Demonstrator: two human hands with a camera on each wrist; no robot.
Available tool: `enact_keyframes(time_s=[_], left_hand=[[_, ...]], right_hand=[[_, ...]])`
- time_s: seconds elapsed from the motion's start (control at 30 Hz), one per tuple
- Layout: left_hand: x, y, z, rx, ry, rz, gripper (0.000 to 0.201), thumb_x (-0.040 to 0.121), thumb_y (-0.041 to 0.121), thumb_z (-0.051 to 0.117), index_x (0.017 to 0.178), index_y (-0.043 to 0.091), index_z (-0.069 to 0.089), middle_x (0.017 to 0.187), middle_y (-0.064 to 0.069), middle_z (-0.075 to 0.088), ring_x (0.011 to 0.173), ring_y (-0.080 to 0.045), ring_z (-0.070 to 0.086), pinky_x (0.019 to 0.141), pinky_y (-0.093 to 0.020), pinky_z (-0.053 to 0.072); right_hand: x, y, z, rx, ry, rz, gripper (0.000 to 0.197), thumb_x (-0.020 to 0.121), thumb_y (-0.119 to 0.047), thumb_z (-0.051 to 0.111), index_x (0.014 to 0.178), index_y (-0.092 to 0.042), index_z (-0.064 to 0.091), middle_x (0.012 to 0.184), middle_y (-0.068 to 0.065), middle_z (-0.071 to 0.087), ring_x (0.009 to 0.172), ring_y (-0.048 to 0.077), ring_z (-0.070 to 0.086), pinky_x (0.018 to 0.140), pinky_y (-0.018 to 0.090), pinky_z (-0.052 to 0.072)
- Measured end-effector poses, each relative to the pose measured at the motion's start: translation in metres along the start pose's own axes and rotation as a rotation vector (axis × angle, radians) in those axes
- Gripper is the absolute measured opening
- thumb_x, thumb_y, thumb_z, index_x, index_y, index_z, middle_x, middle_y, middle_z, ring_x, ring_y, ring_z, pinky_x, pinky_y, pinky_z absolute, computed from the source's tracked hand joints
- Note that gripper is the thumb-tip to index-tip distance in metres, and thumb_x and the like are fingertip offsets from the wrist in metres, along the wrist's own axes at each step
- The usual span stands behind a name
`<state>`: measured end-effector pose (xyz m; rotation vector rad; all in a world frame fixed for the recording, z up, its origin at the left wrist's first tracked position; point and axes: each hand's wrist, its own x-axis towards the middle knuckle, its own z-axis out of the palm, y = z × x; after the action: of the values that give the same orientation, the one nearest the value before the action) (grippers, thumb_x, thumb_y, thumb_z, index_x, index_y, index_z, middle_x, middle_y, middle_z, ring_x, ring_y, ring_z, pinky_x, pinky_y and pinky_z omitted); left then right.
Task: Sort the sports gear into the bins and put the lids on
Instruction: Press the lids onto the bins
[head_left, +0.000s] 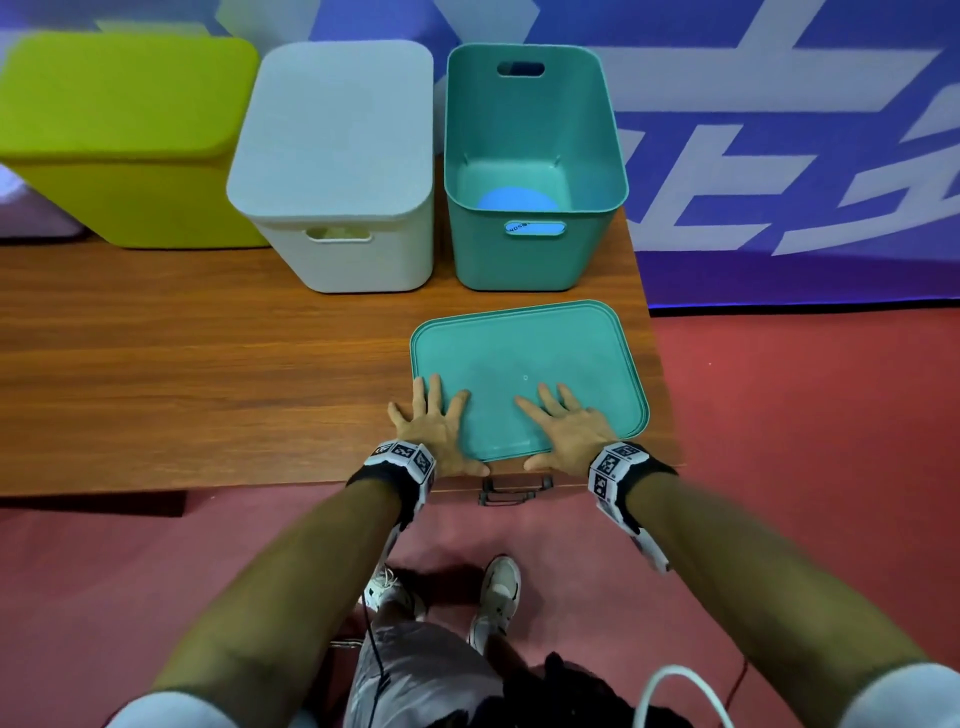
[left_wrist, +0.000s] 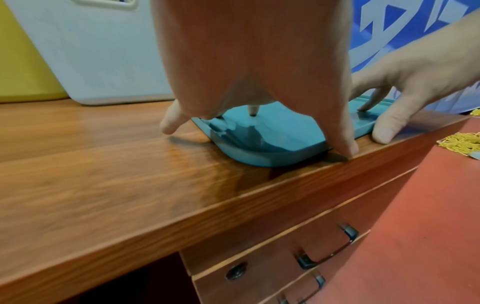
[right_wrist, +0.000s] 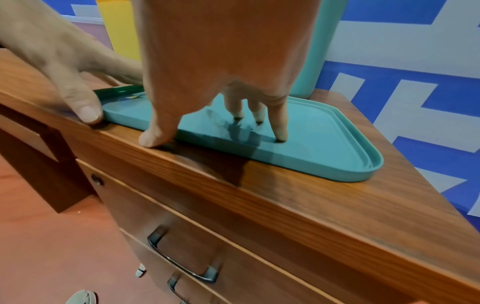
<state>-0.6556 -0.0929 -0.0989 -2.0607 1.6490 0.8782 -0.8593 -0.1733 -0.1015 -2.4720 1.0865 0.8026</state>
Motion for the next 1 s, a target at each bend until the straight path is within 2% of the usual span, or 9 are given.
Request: enact_keyframes(time_s=[0.13,0.2,0.3,0.43,0.67,0.77,0.87,1.0], left_hand=[[0.002,-0.005,0.008,-0.003,0.015,0.003,0.128,0.061,0.080,0.066,0.152,0.035,-0.011,0.157,-0.010,-0.031,0.144,-0.031,-0.029,0.110,-0.073,0.001],[0.002,-0.005,0.012,0.009,0.029,0.006,0.128,0.061,0.081,0.065,0.152,0.035,-0.012,0.157,-0.010,-0.032,0.144,-0.031,-0.029,0.110,-0.073,0.001],[-0.002,-0.006,0.010,0.007,0.039,0.010,0.124,0.064,0.080,0.065,0.152,0.035,-0.010,0.158,-0.011,-0.028,0.145,-0.031,-0.026,0.112,-0.070,0.001],[-0.004,-0.007,0.003,-0.015,0.070,0.039,0.114,0.069,0.075,0.064,0.153,0.037,-0.004,0.162,-0.012,-0.016,0.148,-0.033,-0.017,0.114,-0.068,0.004],[-0.013,-0.012,-0.021,0.048,0.057,0.038,0.110,0.070,0.080,0.054,0.154,0.037,-0.003,0.163,-0.014,-0.008,0.150,-0.033,-0.007,0.113,-0.066,0.004],[-0.018,-0.020,-0.039,0.121,0.071,0.044,0.105,0.071,0.084,0.045,0.153,0.038,-0.002,0.163,-0.012,0.000,0.150,-0.031,0.001,0.114,-0.064,0.007],[-0.024,-0.027,-0.055,0.155,0.119,0.059,0.096,0.075,0.086,0.035,0.153,0.040,0.005,0.162,-0.011,0.013,0.148,-0.028,0.017,0.113,-0.059,0.015],[-0.035,-0.034,-0.082,0.061,0.221,0.095,0.077,0.087,0.075,0.033,0.152,0.037,0.018,0.160,-0.005,0.026,0.141,-0.027,0.034,0.112,-0.051,0.022]], right_hand=[[-0.003,0.001,0.002,-0.016,0.012,-0.027,0.088,0.090,-0.068,0.044,0.154,-0.037,-0.007,0.164,0.005,-0.011,0.150,0.032,-0.006,0.114,0.053,0.030],[-0.004,0.001,-0.001,-0.053,0.014,-0.042,0.088,0.090,-0.068,0.043,0.154,-0.035,-0.007,0.164,0.007,-0.007,0.150,0.034,-0.002,0.111,0.051,0.034],[-0.001,0.002,-0.011,-0.114,0.041,-0.068,0.090,0.088,-0.067,0.049,0.154,-0.026,0.005,0.162,0.012,0.008,0.147,0.036,0.013,0.107,0.047,0.038],[-0.003,0.008,-0.021,-0.185,0.115,-0.106,0.077,0.089,-0.064,0.051,0.146,-0.017,0.027,0.154,0.010,0.027,0.139,0.030,0.029,0.098,0.044,0.044],[-0.014,0.013,-0.046,-0.178,0.185,-0.141,0.074,0.089,-0.068,0.045,0.143,-0.018,0.035,0.142,0.005,0.045,0.127,0.025,0.046,0.095,0.040,0.044],[-0.020,0.012,-0.061,-0.108,0.219,-0.147,0.074,0.086,-0.071,0.047,0.140,-0.021,0.040,0.139,0.003,0.052,0.123,0.024,0.051,0.094,0.038,0.045],[-0.023,0.010,-0.080,-0.085,0.240,-0.153,0.076,0.086,-0.068,0.053,0.143,-0.022,0.037,0.144,0.004,0.049,0.127,0.025,0.049,0.097,0.038,0.045],[-0.026,0.013,-0.105,-0.083,0.351,-0.135,0.066,0.092,-0.063,0.047,0.143,-0.022,0.036,0.138,0.004,0.055,0.120,0.026,0.055,0.091,0.036,0.045]])
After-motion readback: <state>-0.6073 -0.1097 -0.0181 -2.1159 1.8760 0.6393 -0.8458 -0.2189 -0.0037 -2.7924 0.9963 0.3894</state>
